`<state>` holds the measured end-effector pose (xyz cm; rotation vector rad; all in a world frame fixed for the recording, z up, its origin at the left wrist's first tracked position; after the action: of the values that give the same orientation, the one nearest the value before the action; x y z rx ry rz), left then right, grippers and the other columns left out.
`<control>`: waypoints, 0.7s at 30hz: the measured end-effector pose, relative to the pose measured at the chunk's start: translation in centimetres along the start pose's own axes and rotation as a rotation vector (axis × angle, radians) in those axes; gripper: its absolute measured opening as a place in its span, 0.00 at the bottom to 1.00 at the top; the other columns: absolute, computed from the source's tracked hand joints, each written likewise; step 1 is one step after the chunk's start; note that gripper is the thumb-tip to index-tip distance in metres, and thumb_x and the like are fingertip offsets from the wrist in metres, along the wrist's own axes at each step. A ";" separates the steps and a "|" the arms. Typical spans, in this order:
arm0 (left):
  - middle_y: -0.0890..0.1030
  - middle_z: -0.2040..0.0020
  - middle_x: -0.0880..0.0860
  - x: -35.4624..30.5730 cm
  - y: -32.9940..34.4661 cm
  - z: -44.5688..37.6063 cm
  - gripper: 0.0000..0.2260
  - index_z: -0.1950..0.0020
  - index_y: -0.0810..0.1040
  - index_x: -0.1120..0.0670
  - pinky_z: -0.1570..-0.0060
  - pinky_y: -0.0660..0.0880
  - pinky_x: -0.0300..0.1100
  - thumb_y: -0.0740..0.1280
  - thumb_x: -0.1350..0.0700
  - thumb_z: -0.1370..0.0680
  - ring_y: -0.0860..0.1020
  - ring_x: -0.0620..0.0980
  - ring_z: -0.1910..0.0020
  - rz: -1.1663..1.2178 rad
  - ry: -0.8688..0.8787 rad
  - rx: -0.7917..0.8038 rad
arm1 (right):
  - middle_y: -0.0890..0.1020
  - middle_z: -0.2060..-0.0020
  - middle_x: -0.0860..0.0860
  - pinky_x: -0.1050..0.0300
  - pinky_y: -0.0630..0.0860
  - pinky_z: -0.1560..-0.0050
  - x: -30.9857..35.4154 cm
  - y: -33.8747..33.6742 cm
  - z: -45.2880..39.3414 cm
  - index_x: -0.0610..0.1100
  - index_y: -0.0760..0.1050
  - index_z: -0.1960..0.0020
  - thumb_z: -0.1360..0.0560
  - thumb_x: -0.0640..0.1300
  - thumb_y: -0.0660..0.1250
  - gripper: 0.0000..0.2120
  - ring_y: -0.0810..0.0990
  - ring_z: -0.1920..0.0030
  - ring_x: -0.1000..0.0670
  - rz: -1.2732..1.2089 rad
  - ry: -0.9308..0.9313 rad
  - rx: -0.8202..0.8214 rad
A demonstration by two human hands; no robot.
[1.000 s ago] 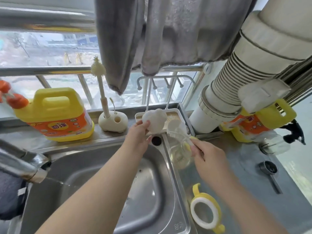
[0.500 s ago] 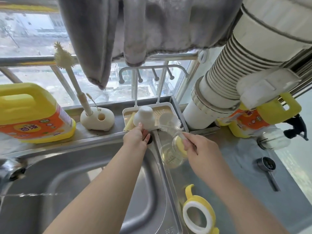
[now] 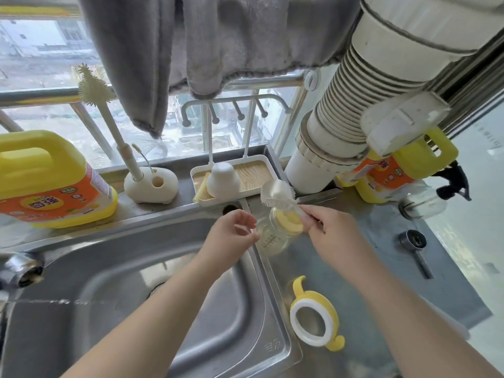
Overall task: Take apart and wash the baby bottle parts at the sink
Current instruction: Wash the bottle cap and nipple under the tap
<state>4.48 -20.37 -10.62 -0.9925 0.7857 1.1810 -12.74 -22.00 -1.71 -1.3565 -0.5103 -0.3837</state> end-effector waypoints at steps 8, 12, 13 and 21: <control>0.65 0.34 0.47 -3.8 3.4 0.5 0.33 0.30 0.65 0.50 0.35 0.57 0.39 0.76 0.52 0.31 0.60 0.48 0.32 -0.309 0.272 0.005 | 0.77 0.64 0.59 0.69 0.67 0.70 -4.3 -2.4 3.0 0.47 0.77 0.39 0.19 0.43 0.59 0.12 0.73 0.65 0.59 -0.058 0.166 -0.143; 0.60 0.28 0.50 -5.5 5.5 -1.2 0.40 0.26 0.60 0.49 0.30 0.54 0.47 0.76 0.47 0.33 0.55 0.52 0.28 -0.507 0.325 0.021 | 0.77 0.64 0.58 0.66 0.65 0.69 -6.1 -3.6 4.8 0.48 0.76 0.41 0.19 0.44 0.58 0.11 0.73 0.65 0.58 -0.065 0.213 -0.201; 0.62 0.29 0.51 -5.7 6.0 -1.6 0.39 0.27 0.61 0.49 0.30 0.56 0.49 0.76 0.46 0.33 0.56 0.53 0.28 -0.553 0.338 0.037 | 0.76 0.65 0.57 0.68 0.64 0.70 -6.3 -3.7 5.2 0.48 0.77 0.42 0.19 0.44 0.58 0.11 0.72 0.65 0.58 -0.063 0.212 -0.200; 0.71 0.32 0.50 -6.3 7.1 -2.1 0.07 0.52 0.79 0.55 0.44 0.66 0.39 0.72 0.55 0.27 0.69 0.54 0.35 -0.611 0.448 0.037 | 0.72 0.71 0.55 0.67 0.65 0.71 -7.5 -3.6 7.0 0.50 0.76 0.52 0.20 0.44 0.59 0.07 0.70 0.70 0.57 -0.086 0.249 -0.184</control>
<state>-3.78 -24.08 -7.24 -1.3655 0.7653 0.4199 -21.79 -16.04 -1.93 -1.4420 -0.3321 -0.6745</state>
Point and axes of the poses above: each hand's wrist, its own z-axis away from the middle knuckle, its own y-axis out of the palm, x = y × z, the point moved 10 cm from there along -z, towards the middle knuckle
